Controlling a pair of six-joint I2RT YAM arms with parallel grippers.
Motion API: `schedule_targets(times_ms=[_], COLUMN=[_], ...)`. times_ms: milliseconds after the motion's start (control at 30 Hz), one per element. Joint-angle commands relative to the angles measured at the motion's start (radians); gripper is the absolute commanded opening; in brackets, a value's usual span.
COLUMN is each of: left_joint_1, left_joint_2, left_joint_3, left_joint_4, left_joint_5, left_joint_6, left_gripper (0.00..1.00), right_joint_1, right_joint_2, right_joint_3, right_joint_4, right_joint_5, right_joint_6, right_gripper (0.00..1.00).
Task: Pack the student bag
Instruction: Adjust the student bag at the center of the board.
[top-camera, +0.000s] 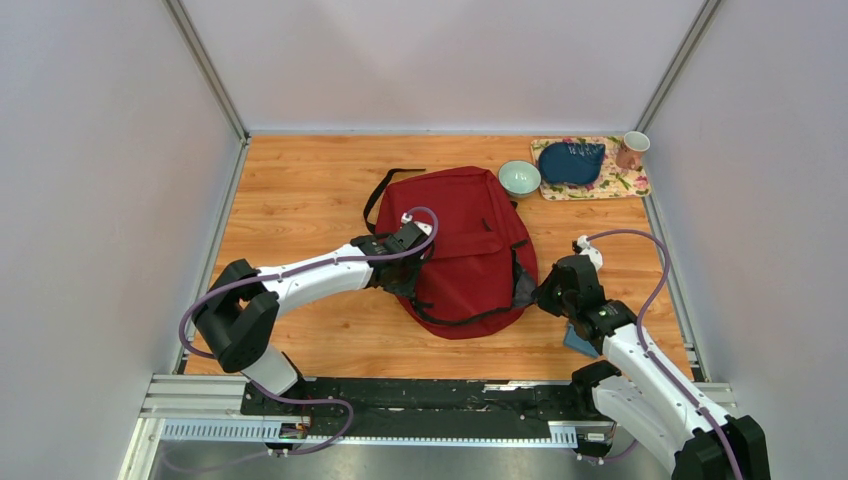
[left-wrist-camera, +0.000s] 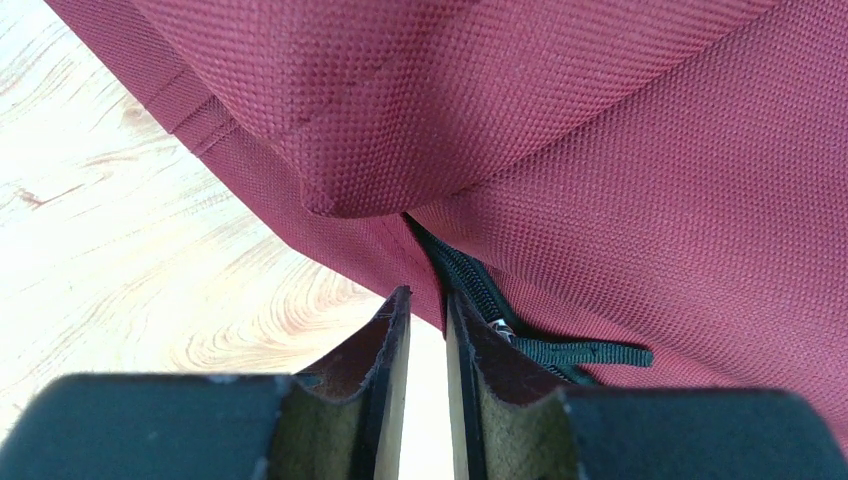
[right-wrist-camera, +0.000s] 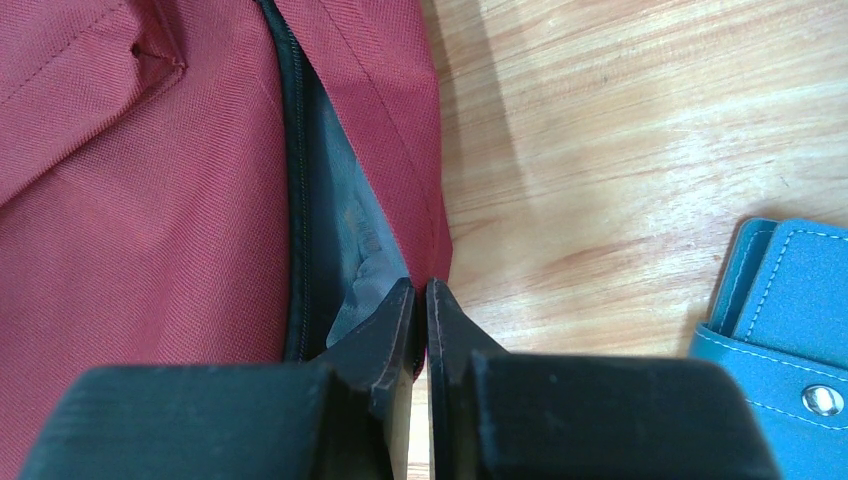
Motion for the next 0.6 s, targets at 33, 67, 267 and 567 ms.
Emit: schedule_targets(times_ms=[33,67,267,567], left_joint_1=[-0.003,-0.003,-0.002,0.035], left_joint_2=[-0.02,-0.018,-0.014,-0.041], left_joint_3=[0.022,0.02,0.003,-0.099], left_joint_4=[0.008,0.011,0.045,0.181], left_joint_5=[-0.031,-0.031,-0.029,0.035], left_joint_6=[0.011,0.009,-0.007,-0.067], left_gripper=[0.3,0.32,0.4,0.13], right_joint_1=[-0.002,-0.004,-0.002,-0.002], right_joint_2=[-0.009,-0.011,-0.022,-0.008], right_joint_3=[-0.002,-0.002,-0.003,0.0], right_joint_4=[0.03,0.03,0.03,0.033], right_joint_5=[-0.012,-0.01,-0.015,-0.023], right_joint_6=[0.009,0.009,0.009,0.0], right_gripper=[0.1,0.1,0.1,0.11])
